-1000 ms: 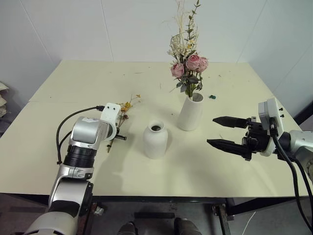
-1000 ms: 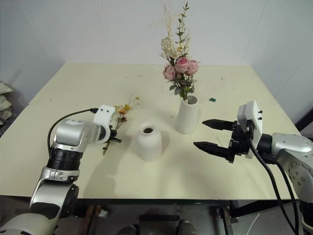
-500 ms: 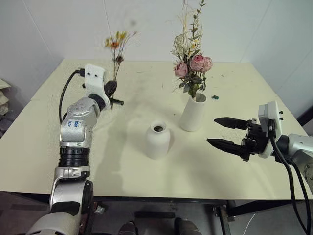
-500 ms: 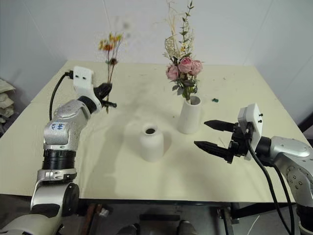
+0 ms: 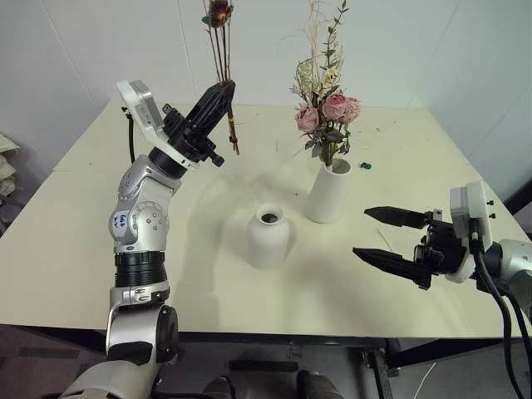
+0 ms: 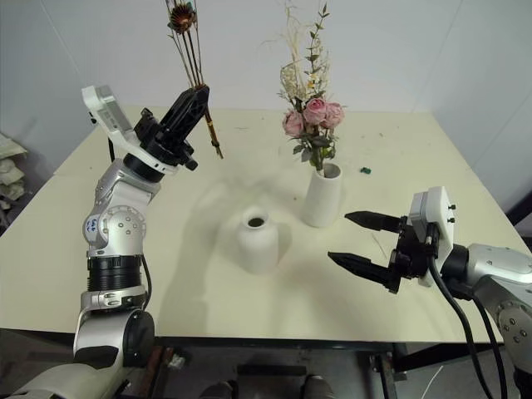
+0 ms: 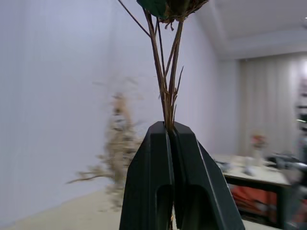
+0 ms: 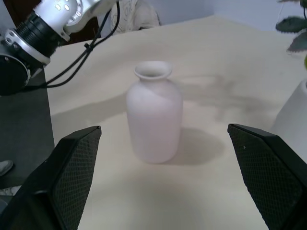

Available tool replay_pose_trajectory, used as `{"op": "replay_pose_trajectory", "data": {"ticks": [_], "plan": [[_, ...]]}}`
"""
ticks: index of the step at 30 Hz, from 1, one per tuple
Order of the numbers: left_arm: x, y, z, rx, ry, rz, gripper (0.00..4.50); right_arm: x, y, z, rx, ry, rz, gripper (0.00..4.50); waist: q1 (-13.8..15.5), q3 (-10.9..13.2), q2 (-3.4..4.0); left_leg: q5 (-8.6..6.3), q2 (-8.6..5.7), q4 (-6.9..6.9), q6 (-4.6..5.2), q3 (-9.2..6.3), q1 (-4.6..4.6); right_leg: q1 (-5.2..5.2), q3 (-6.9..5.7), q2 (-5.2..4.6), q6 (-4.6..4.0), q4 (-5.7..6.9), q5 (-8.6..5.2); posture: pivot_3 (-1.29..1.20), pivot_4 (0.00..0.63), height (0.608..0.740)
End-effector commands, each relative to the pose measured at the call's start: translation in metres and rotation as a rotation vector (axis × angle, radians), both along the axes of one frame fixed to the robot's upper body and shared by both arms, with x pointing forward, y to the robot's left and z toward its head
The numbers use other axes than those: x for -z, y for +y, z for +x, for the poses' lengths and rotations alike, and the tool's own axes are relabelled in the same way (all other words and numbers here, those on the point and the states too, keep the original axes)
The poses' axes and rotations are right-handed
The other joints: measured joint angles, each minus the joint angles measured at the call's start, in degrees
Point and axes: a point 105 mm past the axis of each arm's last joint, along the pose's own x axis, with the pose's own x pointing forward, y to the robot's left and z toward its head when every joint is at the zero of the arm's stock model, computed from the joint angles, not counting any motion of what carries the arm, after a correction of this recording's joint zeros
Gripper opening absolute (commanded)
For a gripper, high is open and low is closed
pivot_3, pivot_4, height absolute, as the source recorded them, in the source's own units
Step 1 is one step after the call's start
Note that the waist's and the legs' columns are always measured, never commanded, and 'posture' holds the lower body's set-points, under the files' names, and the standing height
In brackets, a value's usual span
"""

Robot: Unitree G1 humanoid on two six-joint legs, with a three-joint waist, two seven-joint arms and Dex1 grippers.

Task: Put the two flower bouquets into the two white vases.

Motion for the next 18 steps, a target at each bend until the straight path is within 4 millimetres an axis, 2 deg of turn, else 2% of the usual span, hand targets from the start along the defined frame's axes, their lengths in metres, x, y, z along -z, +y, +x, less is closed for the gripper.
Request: {"op": "replay_pose_trajectory", "data": {"ticks": [1,6,14,18], "plan": [[0.001,-0.019,-0.018,0.179,-0.058,0.080,0.02,-0.012,0.001,-0.008,0.011,-0.077,0.003,4.50,-0.02,0.00,0.00,0.00,0.00,0.00,0.00,0.03,0.04,0.03,0.04,0.00,0.00,-0.01,0.00,0.00,0.150,0.740],[0.011,-0.034,-0.023,0.344,-0.060,0.082,0.02,-0.009,0.000,-0.012,0.036,-0.072,0.001,4.50,-0.02,0.00,-0.01,0.01,0.00,0.04,0.02,0.07,0.02,0.05,0.10,0.01,-0.44,-0.11,-0.22,0.00,0.150,0.740],[0.036,-0.043,-0.008,0.316,-0.022,0.160,0.02,-0.006,0.001,-0.015,0.077,-0.072,0.010,4.50,-0.37,0.00,-0.01,0.00,0.00,0.03,0.04,0.13,0.04,0.04,0.19,0.02,-0.44,-0.11,-0.23,0.00,0.150,0.740],[0.041,-0.042,-0.002,0.287,-0.007,0.172,0.02,-0.005,0.001,-0.017,0.087,-0.069,0.013,4.50,-0.31,0.00,-0.01,0.00,0.00,0.03,0.04,0.14,0.03,0.04,0.21,0.02,-0.46,-0.13,-0.24,0.00,0.150,0.740]]}}
